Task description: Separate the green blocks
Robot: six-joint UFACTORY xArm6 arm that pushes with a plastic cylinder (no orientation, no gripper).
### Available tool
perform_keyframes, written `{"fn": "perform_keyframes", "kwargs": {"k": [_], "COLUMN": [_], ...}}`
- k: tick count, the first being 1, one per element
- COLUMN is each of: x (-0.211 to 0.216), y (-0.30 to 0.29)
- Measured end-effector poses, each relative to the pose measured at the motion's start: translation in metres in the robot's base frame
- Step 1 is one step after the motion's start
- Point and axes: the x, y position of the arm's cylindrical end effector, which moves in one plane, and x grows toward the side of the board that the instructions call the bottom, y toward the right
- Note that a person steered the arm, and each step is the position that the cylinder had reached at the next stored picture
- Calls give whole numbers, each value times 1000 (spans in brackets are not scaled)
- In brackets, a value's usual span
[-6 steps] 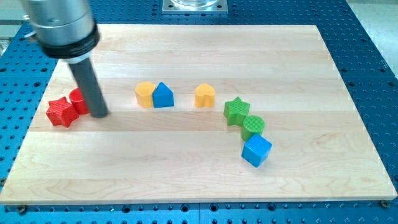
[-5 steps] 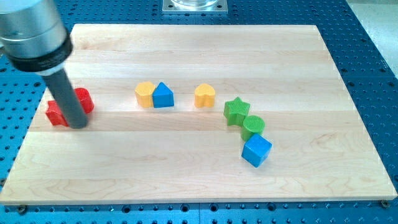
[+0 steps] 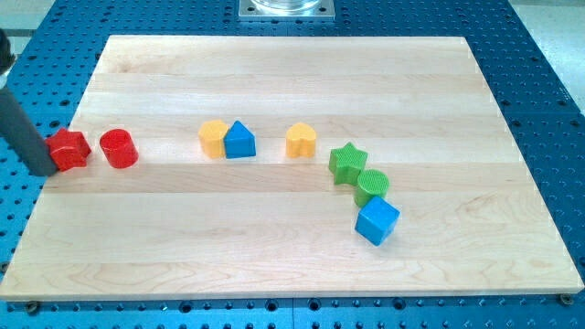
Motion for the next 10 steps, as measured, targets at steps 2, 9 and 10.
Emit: {"fn": "perform_keyframes", "kwargs": {"k": [2, 9, 10], "x": [-3, -41, -55], "y": [61, 73, 79]}}
